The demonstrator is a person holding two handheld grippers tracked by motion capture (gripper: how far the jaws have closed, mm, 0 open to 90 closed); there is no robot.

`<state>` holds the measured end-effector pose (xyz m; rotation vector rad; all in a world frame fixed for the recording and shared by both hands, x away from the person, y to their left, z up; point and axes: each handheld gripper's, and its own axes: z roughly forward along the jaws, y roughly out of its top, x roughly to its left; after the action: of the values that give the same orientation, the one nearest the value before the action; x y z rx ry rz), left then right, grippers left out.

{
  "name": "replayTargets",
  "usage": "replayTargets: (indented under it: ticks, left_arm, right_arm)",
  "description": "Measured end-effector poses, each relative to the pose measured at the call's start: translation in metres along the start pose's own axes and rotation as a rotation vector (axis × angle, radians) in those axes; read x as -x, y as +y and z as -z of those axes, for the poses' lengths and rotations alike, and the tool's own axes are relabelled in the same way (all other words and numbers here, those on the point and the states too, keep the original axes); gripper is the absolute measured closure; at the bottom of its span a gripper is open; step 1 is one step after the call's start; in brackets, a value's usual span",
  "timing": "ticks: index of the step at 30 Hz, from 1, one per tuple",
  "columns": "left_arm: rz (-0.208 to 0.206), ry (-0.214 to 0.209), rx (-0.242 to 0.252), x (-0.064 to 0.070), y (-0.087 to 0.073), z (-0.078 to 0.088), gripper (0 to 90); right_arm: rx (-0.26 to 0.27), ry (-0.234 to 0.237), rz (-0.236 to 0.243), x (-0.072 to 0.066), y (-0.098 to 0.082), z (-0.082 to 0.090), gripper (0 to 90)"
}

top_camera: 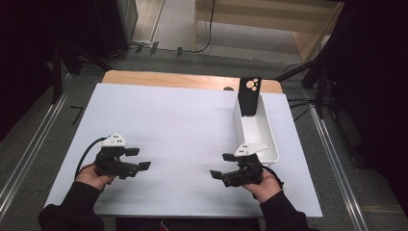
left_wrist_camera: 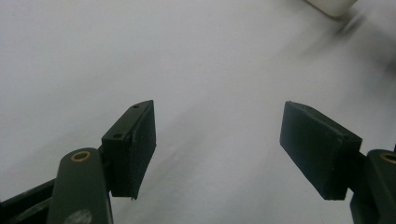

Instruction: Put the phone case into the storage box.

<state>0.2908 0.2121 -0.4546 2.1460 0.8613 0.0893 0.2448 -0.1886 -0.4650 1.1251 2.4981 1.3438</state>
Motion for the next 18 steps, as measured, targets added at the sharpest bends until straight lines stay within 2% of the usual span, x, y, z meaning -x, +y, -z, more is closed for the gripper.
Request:
replayTargets:
  ticks: [7,18]
  left_arm:
    - [0.003,-0.001,0.005,0.001,0.000,0.000,26.9]
    - [-0.007,-0.013,0.002,0.003,-0.001,0.001,26.9]
  right_arm:
    - [-0.024,0.010,-0.006,-0.001,-0.012,0.002,19.0]
    - [-0.048,-0.005,0.007,-0.004,-0.025,0.007,19.0]
